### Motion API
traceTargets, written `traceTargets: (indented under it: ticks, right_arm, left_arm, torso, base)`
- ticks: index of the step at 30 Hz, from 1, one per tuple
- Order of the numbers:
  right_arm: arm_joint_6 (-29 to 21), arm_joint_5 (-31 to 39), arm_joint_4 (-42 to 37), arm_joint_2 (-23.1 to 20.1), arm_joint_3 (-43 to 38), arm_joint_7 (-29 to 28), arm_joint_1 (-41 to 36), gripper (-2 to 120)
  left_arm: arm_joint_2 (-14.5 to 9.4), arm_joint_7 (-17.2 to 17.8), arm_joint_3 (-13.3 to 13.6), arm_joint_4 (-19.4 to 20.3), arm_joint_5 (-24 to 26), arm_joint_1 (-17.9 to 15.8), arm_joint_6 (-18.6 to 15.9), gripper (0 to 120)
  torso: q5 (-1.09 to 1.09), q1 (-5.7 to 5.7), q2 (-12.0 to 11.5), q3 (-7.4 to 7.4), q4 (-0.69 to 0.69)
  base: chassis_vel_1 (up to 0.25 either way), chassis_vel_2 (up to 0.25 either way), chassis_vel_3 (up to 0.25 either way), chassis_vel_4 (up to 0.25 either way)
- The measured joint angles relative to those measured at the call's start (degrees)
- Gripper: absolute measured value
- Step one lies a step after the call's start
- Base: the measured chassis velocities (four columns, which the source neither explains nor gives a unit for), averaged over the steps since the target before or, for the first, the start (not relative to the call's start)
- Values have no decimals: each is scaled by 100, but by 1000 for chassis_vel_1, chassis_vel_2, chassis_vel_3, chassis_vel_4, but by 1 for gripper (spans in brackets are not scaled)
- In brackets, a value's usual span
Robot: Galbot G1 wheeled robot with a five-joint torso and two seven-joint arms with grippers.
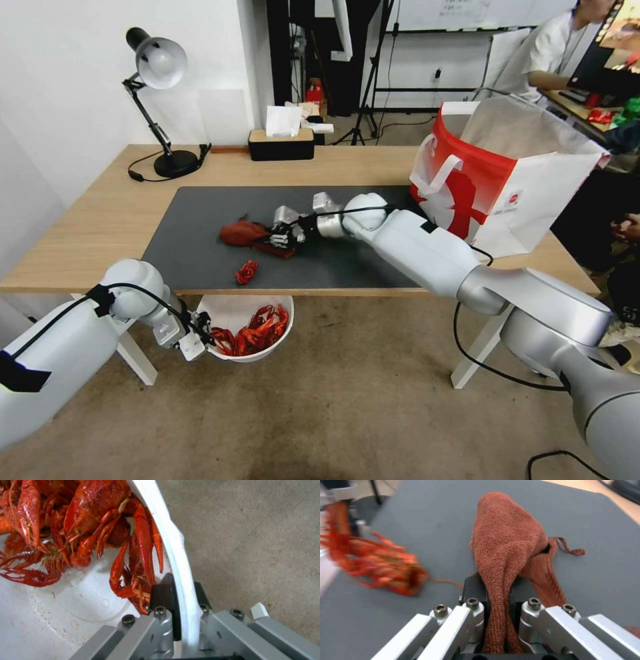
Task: Sweep shrimp from table into container with towel, then put container into takeout bag.
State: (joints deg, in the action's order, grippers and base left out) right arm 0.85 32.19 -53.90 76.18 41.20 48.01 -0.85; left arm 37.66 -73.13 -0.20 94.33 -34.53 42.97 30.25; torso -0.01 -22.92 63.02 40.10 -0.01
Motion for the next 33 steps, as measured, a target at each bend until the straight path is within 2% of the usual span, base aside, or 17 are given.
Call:
traceTargets:
  ticks: [6, 9, 16, 18, 25, 33]
  right_arm:
    - [29, 21, -229, -142, 100, 220, -33, 6]
    - [46, 69, -711, -451, 226, 503, -107, 6]
    - [35, 74, -1127, -656, 262, 591, -191, 6]
    - [-76, 110, -1440, -752, 336, 618, -214, 6]
    - [-254, 181, -1781, -866, 429, 641, -239, 6]
    - [-573, 985, -2197, -1106, 229, 401, -387, 6]
  left_arm:
    - [-29, 22, -30, 17, 9, 23, 0, 0]
    - [-27, 23, -34, 55, 12, 19, -9, 0]
    - [-37, 23, -39, 98, 15, 27, -30, 0]
    - [-58, 23, -92, 126, 17, 65, -38, 0]
    - [-82, 16, -220, 190, 19, 179, -45, 0]
    - [-130, 16, -281, 240, 35, 213, -53, 0]
  torso:
    - [1, 2, 0, -1, 0]
    - [2, 2, 2, -1, 0]
    - [2, 1, 2, -1, -1]
    - [1, 1, 1, 0, 0]
    - [0, 1, 0, 1, 2]
    - [1, 1, 0, 1, 1]
  base:
    - [0, 0, 0, 0]
    - [0, 0, 0, 0]
    - [0, 0, 0, 0]
    - [0, 0, 0, 0]
    - [0, 0, 0, 0]
    - [0, 0, 0, 0]
